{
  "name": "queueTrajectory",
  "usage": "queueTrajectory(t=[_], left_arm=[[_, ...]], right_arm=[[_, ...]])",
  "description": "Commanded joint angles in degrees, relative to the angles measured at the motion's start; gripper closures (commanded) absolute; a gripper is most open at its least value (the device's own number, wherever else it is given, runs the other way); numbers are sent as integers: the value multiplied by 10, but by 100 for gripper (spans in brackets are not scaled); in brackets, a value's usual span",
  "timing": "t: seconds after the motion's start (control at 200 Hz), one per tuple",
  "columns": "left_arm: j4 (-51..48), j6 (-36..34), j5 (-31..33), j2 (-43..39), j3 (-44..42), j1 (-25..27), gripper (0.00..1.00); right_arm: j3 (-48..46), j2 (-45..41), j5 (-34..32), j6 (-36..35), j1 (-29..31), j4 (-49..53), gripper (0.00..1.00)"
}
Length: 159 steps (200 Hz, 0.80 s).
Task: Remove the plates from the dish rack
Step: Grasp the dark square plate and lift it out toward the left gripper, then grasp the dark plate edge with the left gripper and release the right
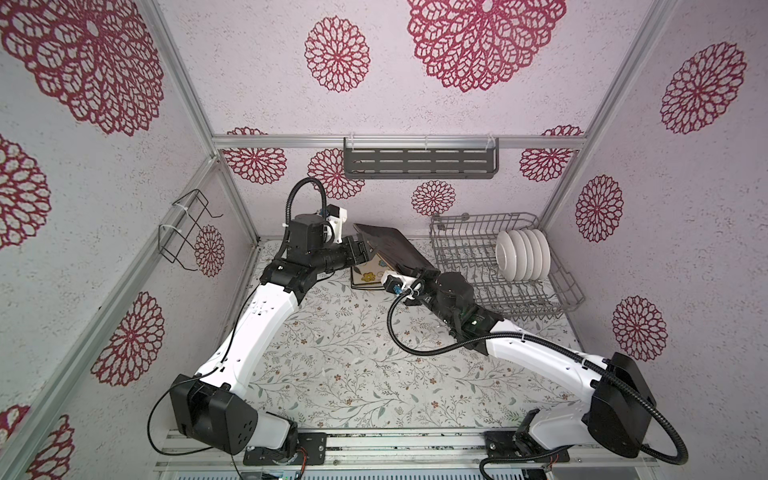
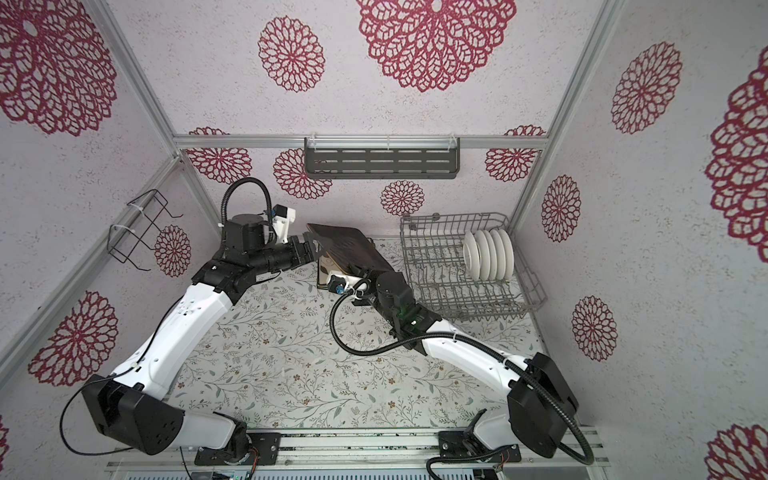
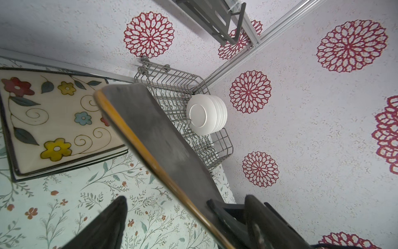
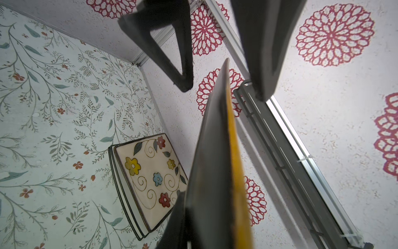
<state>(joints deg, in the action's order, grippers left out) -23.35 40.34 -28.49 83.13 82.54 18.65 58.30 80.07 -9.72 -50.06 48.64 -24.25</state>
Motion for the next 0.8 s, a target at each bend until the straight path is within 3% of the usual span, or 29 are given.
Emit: queueTrajectory(t=[0.0,0.18,0.59,0.635,0.791], left_arm=[[14,16,5,16,-3,11,13],[23,26,0,43,13,28,16],[44,51,-25,78,22,44,34],[48,54,-27,79,21,45,38],[50,57,-28,85,25,45,70]], right_arm=[[7,-45,-14,-21,8,-146,100],[-12,-60,-17,-22,16,-167,100],[-39,-59,-33,-33,22,-215,100],[-40,-57,-35,-34,22,-219,100],[-43,-54,-39,-44,25,-232,100]])
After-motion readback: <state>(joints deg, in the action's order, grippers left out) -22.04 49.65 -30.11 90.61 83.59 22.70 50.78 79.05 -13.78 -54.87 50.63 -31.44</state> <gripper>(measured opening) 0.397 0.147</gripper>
